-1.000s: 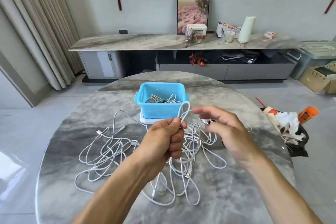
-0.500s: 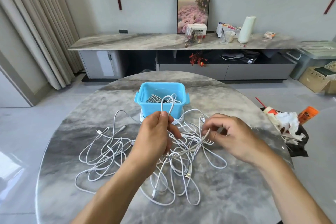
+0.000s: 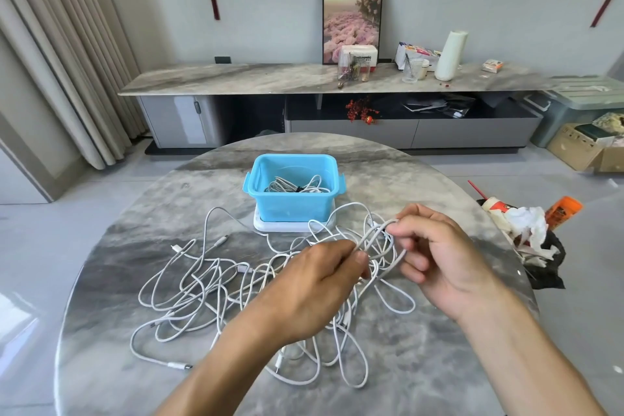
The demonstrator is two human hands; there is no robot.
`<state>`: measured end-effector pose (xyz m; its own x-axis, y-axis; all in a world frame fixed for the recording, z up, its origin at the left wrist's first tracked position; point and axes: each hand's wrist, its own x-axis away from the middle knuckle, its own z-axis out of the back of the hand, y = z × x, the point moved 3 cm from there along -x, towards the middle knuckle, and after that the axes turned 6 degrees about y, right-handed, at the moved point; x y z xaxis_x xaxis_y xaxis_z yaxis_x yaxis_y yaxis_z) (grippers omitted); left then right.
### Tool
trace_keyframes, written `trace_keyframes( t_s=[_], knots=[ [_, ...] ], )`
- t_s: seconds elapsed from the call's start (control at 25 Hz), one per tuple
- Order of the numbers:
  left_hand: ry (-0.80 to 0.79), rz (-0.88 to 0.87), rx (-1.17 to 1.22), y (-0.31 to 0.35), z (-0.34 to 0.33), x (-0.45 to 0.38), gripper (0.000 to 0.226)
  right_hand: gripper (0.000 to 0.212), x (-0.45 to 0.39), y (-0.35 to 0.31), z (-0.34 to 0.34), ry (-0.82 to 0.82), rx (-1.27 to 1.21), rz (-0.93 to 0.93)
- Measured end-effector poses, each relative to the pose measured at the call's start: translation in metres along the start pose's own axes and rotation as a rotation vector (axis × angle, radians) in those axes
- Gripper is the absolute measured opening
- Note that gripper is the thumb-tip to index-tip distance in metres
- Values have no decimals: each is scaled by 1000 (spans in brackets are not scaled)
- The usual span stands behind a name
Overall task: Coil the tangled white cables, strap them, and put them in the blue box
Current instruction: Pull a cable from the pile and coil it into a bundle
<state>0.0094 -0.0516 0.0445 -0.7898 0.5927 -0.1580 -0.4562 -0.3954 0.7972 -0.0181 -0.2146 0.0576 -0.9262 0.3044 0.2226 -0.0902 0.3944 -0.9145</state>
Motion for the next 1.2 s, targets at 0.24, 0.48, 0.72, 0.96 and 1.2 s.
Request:
trace_keyframes(
  t_s=[0.24,0.48,0.72,0.96,1.2],
  knots=[
    [101,3,33,-1,-4,1,36,16,-2,11,-11,30,-203,-53],
    [172,8,115,-8,-3,-1,37,17,-6,23,-13,4,-76,3],
    [83,290,618,-2,-16,3,35,23,-5,18,-16,-58,-89,27],
    [40,401,720,2,-13,3,37,41,-6,24,-19,-144,59,52],
    [-131,452,866,9,-23,7,42,57,1,26,-32,-133,12,163]
  ],
)
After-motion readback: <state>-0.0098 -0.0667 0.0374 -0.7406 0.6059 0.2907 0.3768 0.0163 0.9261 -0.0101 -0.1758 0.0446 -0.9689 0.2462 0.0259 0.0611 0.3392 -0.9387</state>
